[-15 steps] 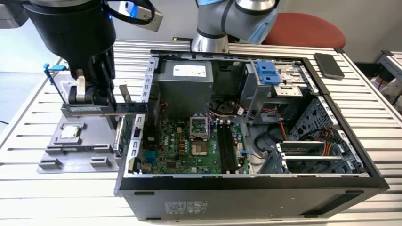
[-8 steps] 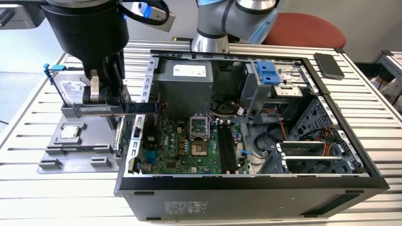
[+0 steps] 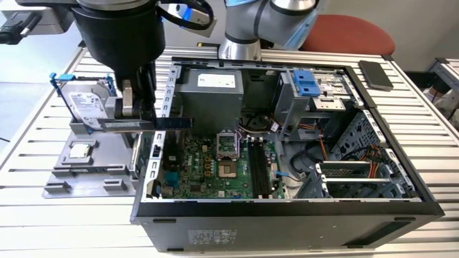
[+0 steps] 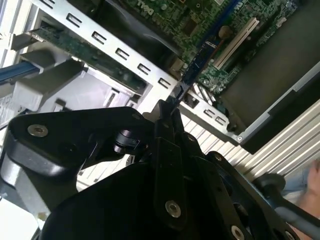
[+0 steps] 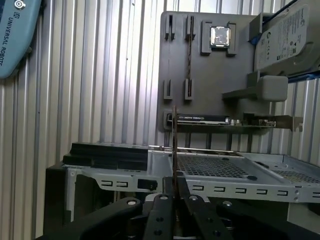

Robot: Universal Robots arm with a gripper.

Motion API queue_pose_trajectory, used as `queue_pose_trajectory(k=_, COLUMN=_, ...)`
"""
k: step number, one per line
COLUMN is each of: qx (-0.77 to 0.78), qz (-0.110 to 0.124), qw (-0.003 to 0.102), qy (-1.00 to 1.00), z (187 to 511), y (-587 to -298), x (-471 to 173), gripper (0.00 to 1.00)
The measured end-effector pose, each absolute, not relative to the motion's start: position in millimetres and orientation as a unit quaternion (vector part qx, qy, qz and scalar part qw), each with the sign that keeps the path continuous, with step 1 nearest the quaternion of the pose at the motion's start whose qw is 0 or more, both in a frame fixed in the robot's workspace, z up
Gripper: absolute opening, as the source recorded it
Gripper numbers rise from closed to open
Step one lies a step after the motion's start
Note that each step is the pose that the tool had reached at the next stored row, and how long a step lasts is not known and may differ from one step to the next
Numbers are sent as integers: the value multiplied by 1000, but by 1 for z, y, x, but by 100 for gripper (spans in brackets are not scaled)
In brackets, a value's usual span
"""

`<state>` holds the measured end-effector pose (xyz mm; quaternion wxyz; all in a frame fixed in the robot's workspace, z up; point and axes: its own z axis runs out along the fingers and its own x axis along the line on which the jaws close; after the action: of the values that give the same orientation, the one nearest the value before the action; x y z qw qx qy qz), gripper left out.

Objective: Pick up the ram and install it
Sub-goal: 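Pick up the ram and move it above insertion slot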

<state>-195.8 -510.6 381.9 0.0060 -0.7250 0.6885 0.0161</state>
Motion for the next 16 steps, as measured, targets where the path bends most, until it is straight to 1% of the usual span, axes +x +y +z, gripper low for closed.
queue_pose_trajectory(k=16, qx=-726, qz=16, qw=6, qy=688, z=382, y=-511, x=-169, gripper=0)
